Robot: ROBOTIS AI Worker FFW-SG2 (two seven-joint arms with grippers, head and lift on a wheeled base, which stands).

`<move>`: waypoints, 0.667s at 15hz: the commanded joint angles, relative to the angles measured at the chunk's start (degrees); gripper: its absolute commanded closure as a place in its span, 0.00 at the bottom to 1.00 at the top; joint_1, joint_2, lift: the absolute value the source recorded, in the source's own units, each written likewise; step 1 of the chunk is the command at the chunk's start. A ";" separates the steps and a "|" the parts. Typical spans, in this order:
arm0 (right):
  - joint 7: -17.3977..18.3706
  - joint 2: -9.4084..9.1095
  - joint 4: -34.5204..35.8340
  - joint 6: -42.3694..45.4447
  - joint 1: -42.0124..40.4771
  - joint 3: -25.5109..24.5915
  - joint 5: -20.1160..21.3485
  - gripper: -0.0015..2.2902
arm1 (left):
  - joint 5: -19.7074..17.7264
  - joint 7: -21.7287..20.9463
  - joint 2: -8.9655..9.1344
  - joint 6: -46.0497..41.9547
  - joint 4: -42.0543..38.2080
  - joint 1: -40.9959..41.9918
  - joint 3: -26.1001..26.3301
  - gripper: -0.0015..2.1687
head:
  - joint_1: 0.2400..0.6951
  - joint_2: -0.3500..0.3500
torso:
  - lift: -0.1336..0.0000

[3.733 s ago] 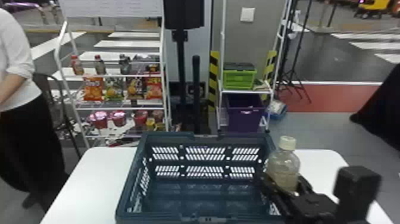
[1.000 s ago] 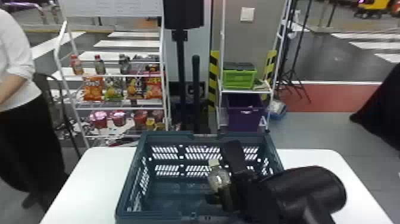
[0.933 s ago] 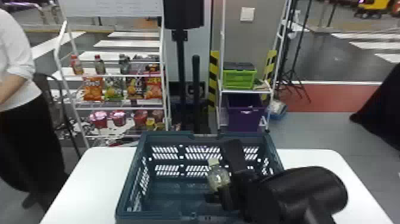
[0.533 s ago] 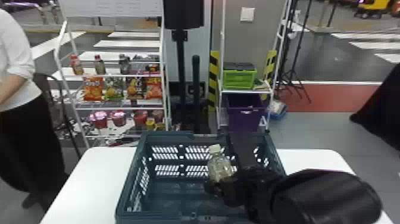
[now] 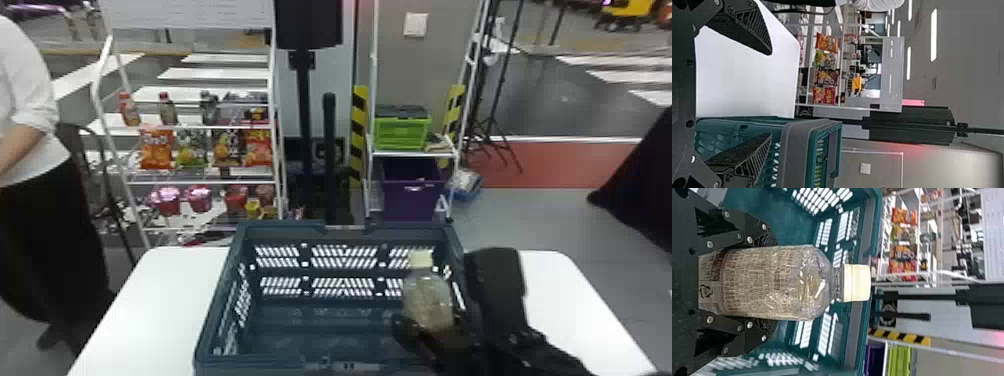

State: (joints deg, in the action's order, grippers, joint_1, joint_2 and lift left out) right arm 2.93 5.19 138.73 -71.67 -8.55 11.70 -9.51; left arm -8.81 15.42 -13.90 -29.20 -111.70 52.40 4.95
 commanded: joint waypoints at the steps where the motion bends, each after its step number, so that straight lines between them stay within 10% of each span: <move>1: -1.09 1.84 2.86 7.90 -7.36 -5.02 -1.30 0.34 | 0.55 0.05 0.19 -0.02 -0.19 0.16 0.33 0.07 | 0.57 0.50 | 1.00; 10: -11.11 1.58 -6.28 73.64 -35.22 -15.39 -5.52 0.34 | 6.44 4.71 0.46 -3.53 1.92 0.07 4.81 0.07 | 0.57 0.50 | 1.00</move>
State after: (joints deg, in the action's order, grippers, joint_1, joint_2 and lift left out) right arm -8.00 6.91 135.51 -8.85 -40.47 -3.44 -14.86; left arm -3.08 19.96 -13.42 -31.54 -110.42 52.72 9.29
